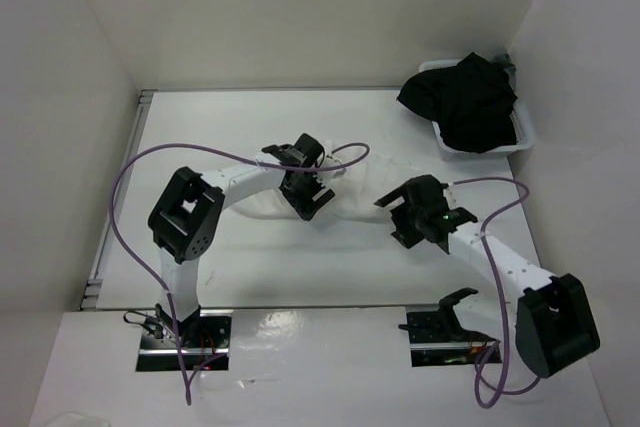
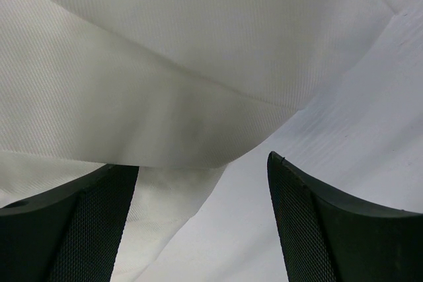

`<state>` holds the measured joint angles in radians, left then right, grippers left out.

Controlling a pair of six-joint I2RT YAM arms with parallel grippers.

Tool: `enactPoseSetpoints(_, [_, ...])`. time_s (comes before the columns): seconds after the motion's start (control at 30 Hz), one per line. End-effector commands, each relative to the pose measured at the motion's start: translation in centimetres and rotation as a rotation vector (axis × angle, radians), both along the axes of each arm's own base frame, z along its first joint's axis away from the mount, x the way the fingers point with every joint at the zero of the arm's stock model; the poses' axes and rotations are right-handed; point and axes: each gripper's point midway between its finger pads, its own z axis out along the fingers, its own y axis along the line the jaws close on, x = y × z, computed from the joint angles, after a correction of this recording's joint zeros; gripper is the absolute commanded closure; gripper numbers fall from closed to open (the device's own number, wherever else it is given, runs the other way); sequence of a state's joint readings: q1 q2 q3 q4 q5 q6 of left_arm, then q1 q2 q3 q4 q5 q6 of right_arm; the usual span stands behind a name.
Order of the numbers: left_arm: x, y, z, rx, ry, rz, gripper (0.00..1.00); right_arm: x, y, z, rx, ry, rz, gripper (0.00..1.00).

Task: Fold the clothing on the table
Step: Fold the skirt

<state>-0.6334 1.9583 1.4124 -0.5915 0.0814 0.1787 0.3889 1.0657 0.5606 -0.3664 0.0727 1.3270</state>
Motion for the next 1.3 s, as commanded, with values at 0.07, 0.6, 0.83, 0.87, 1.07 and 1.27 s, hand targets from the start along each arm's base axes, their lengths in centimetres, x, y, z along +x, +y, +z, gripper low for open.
enactPoseSetpoints(0.07, [0.5,-0.5,3.1,-0.046,-0.046,0.013,0.15,2.5,-0.8,0.1,0.026,-0.018,-0.118,0.01])
enactPoseSetpoints(0.6, [0.5,-0.8,3.1,-0.044,-0.064,-0.024,0.15,5.1,-0.1,-7.2,0.065,0.171,-0.242,0.06])
enactPoseSetpoints(0.83, [-0.1,-2.0,7.4,-0.144,-0.093,-0.076,0.14,6.3,0.0,-6.8,0.018,0.163,-0.209,0.66])
enactPoseSetpoints(0.87, [-0.3,-2.1,8.8,-0.167,-0.107,-0.083,0.14,6.2,-0.2,-7.2,-0.001,0.166,-0.203,0.76])
enactPoseSetpoints(1.07, [1.1,-2.0,11.1,-0.217,-0.132,-0.019,0.11,7.1,-1.9,-5.8,-0.148,0.103,-0.157,0.94])
enactPoseSetpoints(1.27, [5.0,2.3,5.8,0.007,-0.183,0.157,0.11,7.7,-5.3,0.1,-0.341,-0.005,-0.165,0.98])
